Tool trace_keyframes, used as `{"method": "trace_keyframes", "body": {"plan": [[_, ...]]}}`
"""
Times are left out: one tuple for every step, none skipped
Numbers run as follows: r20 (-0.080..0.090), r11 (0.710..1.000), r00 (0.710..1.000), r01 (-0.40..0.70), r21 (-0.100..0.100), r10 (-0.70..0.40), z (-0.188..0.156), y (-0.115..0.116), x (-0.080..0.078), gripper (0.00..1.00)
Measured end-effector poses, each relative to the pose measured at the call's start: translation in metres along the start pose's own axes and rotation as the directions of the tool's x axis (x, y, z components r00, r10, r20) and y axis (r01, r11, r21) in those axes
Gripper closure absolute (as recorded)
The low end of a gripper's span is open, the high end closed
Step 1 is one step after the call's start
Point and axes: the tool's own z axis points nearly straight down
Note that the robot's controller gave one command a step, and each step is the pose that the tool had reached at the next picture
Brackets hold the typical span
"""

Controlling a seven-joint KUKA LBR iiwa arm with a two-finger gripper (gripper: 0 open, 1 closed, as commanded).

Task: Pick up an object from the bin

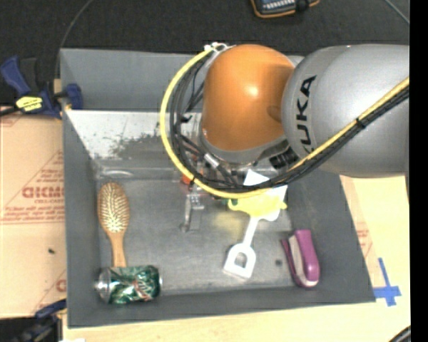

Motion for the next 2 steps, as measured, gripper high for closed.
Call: {"method": "trace_keyframes", "body": {"plan": [[0.008,1.0,1.0,-0.004,-0.001,0.004,-0.004,-0.001,-0.002,0.0],[0.009,0.932,0.932,0.362,0.003,-0.362,0.09,0.029,-0.015,0.0]]}}
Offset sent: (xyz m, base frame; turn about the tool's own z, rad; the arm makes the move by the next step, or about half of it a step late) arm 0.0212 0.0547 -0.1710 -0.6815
